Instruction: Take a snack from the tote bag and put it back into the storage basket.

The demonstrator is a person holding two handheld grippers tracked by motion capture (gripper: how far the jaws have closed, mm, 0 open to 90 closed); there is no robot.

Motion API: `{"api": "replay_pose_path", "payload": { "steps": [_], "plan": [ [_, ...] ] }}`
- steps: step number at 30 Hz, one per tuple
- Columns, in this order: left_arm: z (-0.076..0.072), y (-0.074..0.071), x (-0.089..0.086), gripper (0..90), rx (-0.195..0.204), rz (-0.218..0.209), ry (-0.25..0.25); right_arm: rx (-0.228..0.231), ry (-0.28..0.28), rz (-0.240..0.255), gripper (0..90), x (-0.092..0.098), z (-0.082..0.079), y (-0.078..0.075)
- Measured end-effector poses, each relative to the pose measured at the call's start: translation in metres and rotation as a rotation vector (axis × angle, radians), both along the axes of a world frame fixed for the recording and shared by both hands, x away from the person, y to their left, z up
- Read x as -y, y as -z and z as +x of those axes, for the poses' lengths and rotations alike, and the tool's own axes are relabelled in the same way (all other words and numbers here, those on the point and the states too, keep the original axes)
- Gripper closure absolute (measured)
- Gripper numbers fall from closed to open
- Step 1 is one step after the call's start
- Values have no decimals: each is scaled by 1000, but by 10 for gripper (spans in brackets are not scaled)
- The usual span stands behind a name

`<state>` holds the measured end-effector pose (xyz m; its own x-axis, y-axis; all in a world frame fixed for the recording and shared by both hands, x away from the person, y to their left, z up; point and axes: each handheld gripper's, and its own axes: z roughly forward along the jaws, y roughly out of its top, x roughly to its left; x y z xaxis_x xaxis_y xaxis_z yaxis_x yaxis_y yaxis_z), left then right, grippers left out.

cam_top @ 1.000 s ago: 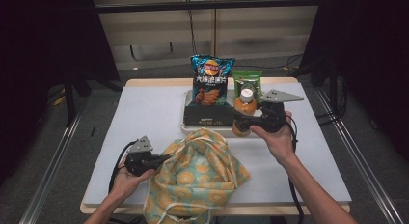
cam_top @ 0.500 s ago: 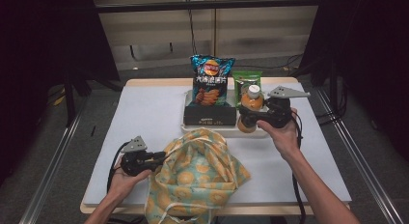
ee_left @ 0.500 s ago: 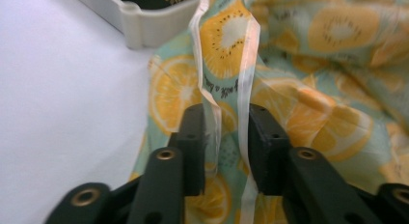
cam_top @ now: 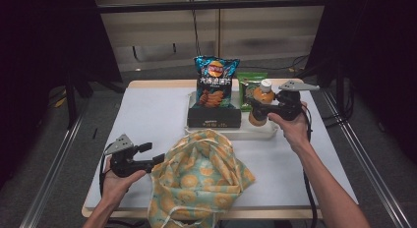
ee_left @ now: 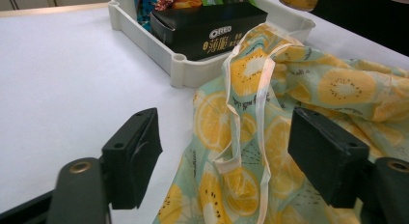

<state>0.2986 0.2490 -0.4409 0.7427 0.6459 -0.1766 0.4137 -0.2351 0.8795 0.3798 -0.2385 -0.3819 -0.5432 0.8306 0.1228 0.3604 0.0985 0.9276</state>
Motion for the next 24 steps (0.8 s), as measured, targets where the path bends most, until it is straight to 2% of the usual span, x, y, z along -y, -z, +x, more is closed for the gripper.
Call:
{"api": "replay_pose_path", "payload": {
  "steps": [3,9,13,15,17,20,21,24],
  "plan": [
    [-4,0,-2,182,13,8,-32,0,-6,-12,320,4,9,1],
    [-8,1,-16,121,20,-26,-72,-6,-26,-18,320,9,24,9],
    [-5,2,-18,82,17,-38,-79,-18,-32,-12,321,12,29,18],
    [-6,2,-18,67,19,-29,-68,-25,-43,-16,320,12,31,23],
    [-7,2,-17,28,26,-20,-82,-19,-43,-15,320,12,31,28],
    [-8,1,-18,27,28,-23,-83,-27,-55,-26,320,11,34,34],
    [-8,1,-19,27,33,-35,-75,-30,-55,-31,320,11,35,36],
    [-9,0,-21,23,40,-33,-96,-38,-55,-35,320,10,38,40]
  ]
}}
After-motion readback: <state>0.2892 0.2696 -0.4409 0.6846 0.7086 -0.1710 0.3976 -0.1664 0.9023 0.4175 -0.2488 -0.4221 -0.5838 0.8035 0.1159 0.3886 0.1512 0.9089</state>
